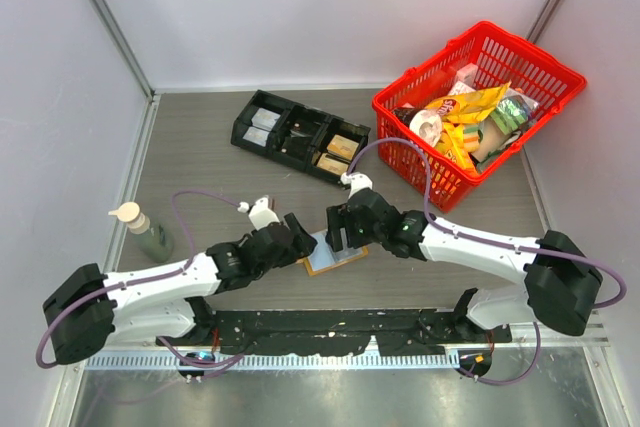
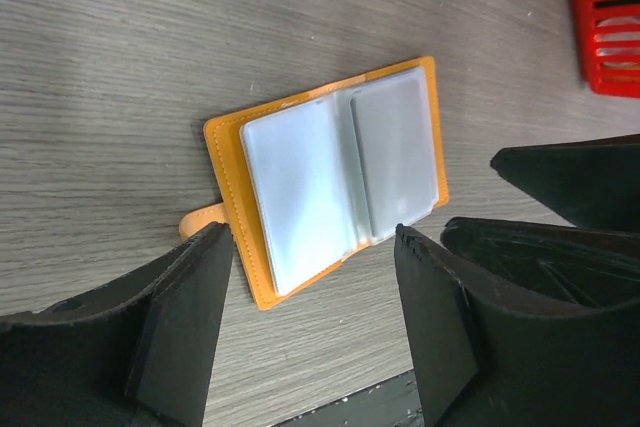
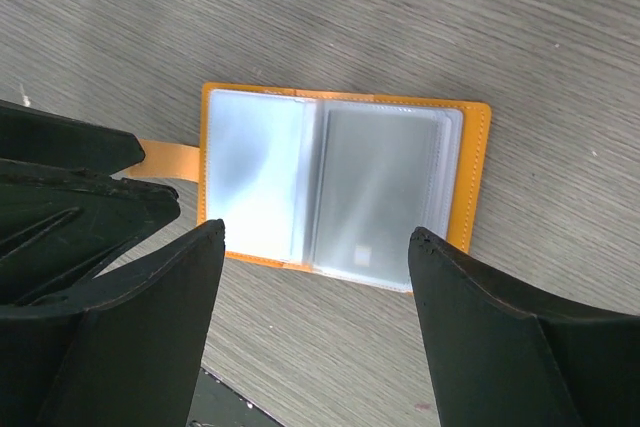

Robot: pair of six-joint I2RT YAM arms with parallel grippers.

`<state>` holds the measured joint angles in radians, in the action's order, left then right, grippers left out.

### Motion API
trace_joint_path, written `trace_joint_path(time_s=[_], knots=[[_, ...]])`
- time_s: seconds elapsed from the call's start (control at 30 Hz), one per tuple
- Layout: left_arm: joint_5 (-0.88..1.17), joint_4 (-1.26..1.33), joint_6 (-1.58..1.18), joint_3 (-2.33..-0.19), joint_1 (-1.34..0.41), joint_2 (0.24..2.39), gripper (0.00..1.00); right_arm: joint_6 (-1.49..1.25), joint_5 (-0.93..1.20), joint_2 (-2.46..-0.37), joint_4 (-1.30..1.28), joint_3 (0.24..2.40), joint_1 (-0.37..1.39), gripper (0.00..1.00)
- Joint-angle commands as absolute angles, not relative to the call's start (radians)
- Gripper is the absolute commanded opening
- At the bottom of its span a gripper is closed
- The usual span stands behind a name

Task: Take the credit cards out of the card holder
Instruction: Remove the credit card from the card holder.

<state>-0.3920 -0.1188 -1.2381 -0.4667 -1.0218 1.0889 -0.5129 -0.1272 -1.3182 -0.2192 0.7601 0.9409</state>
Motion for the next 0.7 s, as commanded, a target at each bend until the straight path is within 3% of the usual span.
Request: trace_joint_path(time_s=[0.0, 0.4, 0.67], knots=[[-0.472, -0.153, -1.241, -0.454, -1.026, 1.04, 0.7, -0.506, -0.109, -1.313, -0.141, 0.758, 0.945, 0.78], [-0.4, -0.144, -1.209, -0.505, -1.025, 1.242, 0.65, -0.522, -0.186, -1.439, -0.132, 0.736, 0.945, 0.77], [-0.356, -0.118, -1.216, -0.506, -1.026, 1.299, 0.53, -0.52, -0.157, -1.459, -0.123, 0.73, 0.945, 0.73]])
